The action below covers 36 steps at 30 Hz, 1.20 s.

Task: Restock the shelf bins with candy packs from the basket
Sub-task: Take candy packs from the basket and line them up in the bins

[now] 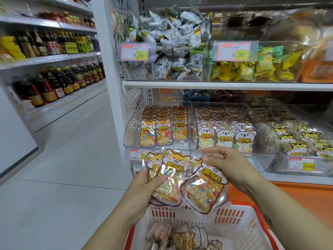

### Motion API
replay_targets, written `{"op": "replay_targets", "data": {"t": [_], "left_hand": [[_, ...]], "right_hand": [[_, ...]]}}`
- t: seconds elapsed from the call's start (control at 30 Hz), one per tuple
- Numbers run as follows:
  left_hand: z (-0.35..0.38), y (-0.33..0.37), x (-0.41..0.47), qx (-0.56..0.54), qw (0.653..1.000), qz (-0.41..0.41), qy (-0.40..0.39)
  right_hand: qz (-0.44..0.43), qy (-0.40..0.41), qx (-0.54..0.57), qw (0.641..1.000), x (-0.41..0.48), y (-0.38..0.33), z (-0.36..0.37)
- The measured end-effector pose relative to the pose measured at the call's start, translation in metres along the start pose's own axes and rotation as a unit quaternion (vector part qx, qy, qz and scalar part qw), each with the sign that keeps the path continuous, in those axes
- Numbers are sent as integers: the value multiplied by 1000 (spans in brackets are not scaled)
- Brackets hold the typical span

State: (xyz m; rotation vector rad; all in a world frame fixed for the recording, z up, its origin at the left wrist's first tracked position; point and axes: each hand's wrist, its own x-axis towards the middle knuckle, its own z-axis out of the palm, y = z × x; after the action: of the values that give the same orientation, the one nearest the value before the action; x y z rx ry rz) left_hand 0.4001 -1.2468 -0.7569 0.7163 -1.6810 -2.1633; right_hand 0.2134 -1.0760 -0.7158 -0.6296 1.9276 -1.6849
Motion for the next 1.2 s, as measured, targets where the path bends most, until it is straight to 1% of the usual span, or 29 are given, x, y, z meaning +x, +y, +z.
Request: {"op": "replay_targets", "data": {"t": [0.1, 0.2, 0.27, 0.33, 0.4, 0.5, 0.6, 0.67, 0.73, 0.8, 0.9, 0.93, 1.0, 1.03, 1.07, 1.1, 1.13, 1.2], "left_hand": [[1, 0, -1, -14, 1000, -14, 22], [8, -2, -3, -2, 999, -30, 24], [15, -3, -5, -26, 999, -47, 9], [21, -5, -5, -74, 994, -78, -13], [24, -8, -6, -119, 986, -112, -31], [23, -9, -5, -170, 974, -147, -27], [19, -7, -6, -194, 966, -168, -43], [19, -6, -6, -182, 969, -158, -61], [17, -7, -6, -164, 975, -142, -59], [17, -8, -5, -141, 980, -131, -54], [19, -9, -5, -127, 982, -130, -58], [19, -9, -5, -126, 982, -131, -59], [16, -11, -3, -119, 983, -131, -56], [14, -12, -3, -116, 983, -130, -52], [11, -12, -2, -112, 984, -130, -46], [9, -13, 0, -109, 985, -130, -41], [7, -14, 2, -103, 985, -130, -37], [7, -14, 1, -99, 985, -135, -34]], "right_hand": [[-9, 25, 25, 999, 1, -12, -16], [-6, 30, 134, 990, 5, -32, -15], [9, 27, 160, 987, 9, -34, 0], [0, 43, 95, 995, 10, -24, 17], [-20, 78, 18, 997, 8, -11, 29], [-30, 116, -9, 993, 9, 5, 32], [-39, 125, -33, 991, 7, 9, 33], [-52, 119, -55, 990, 7, 8, 34], [-76, 116, -102, 985, 9, 10, 32], [-108, 124, -159, 973, 11, 13, 32], [-138, 138, -202, 960, 12, 13, 32], [-148, 154, -215, 953, 13, 11, 29], [-170, 214, -242, 931, 17, 5, 15], [-175, 241, -239, 924, 19, 0, 7], [-177, 250, -229, 924, 20, -5, -2], [-182, 232, -218, 930, 18, -11, -8], [-188, 190, -216, 939, 16, -17, -11], [-191, 60, -252, 947, 11, -26, -4]]}}
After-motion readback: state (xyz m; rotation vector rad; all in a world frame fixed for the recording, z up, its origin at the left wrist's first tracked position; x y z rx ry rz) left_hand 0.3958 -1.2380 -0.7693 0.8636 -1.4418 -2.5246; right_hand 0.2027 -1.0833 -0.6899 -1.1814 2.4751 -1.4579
